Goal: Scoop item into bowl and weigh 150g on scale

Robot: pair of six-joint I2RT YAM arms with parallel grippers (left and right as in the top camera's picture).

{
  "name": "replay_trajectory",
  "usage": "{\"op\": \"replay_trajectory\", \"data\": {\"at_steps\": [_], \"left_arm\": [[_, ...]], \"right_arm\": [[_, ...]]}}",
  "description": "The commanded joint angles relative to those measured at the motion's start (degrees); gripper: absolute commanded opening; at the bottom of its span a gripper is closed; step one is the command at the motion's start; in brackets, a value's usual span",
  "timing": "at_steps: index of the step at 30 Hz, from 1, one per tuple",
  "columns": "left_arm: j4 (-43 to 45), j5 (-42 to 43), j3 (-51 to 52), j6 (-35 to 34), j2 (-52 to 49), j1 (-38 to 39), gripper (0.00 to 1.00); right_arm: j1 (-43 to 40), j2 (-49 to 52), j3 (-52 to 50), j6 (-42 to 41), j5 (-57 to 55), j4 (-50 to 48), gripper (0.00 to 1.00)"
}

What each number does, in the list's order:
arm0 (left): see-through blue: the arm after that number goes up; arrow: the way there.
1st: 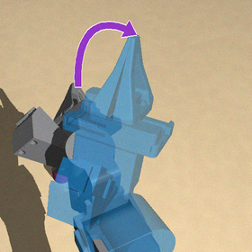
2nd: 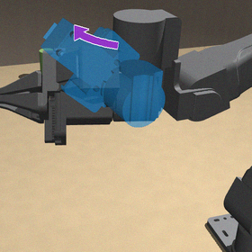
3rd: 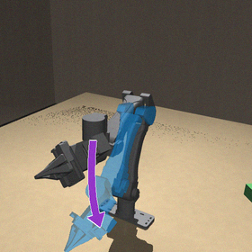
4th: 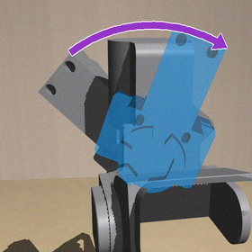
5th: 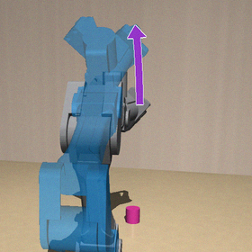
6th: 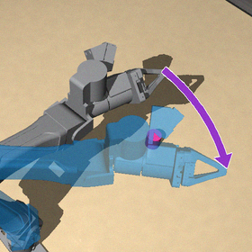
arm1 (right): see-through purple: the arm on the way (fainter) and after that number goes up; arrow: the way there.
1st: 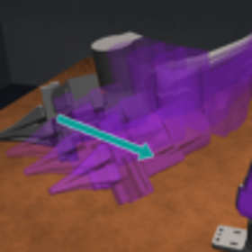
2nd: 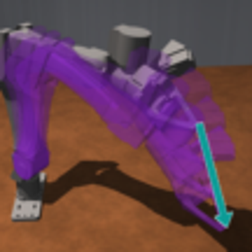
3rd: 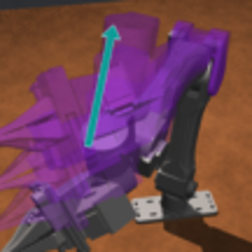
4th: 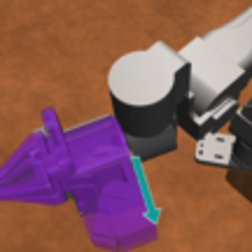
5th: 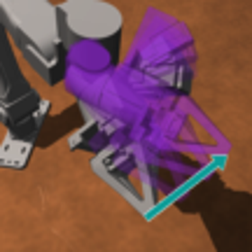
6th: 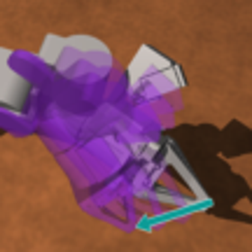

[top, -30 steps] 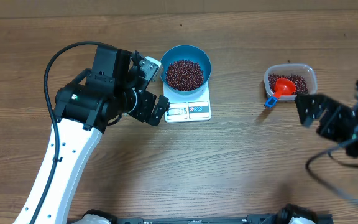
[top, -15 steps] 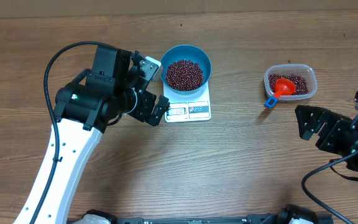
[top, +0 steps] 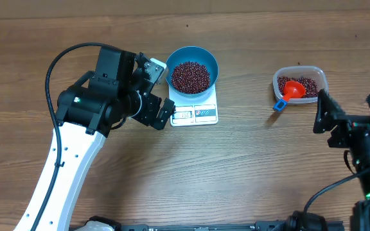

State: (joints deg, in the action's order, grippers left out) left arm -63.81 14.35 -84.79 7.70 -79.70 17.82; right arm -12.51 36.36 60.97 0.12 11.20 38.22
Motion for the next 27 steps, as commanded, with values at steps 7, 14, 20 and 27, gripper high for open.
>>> {"op": "replay_trajectory", "data": {"at_steps": [7,14,20,27], "left_arm": [[0.0,0.5,-1.1,1.1,0.3,0.2,1.00],[0.0,0.5,-1.1,1.1,0.3,0.2,0.99],[0.0,0.5,-1.1,1.1,0.3,0.2,1.00],[0.0,0.5,-1.1,1.1,0.3,0.2,1.00]], "right_arm": [[2.2,-12.0,-23.5,1.9,-4.7,-22.3,1.00],[6.1,-20.7,-38.1,1.9,-8.6,-28.9,1.00],[8.1,-26.6,-47.7,1.9,-10.9,-34.6,1.00],[9.4,-32.3,-53.9,3.4,-11.2,-34.7,1.00]]}}
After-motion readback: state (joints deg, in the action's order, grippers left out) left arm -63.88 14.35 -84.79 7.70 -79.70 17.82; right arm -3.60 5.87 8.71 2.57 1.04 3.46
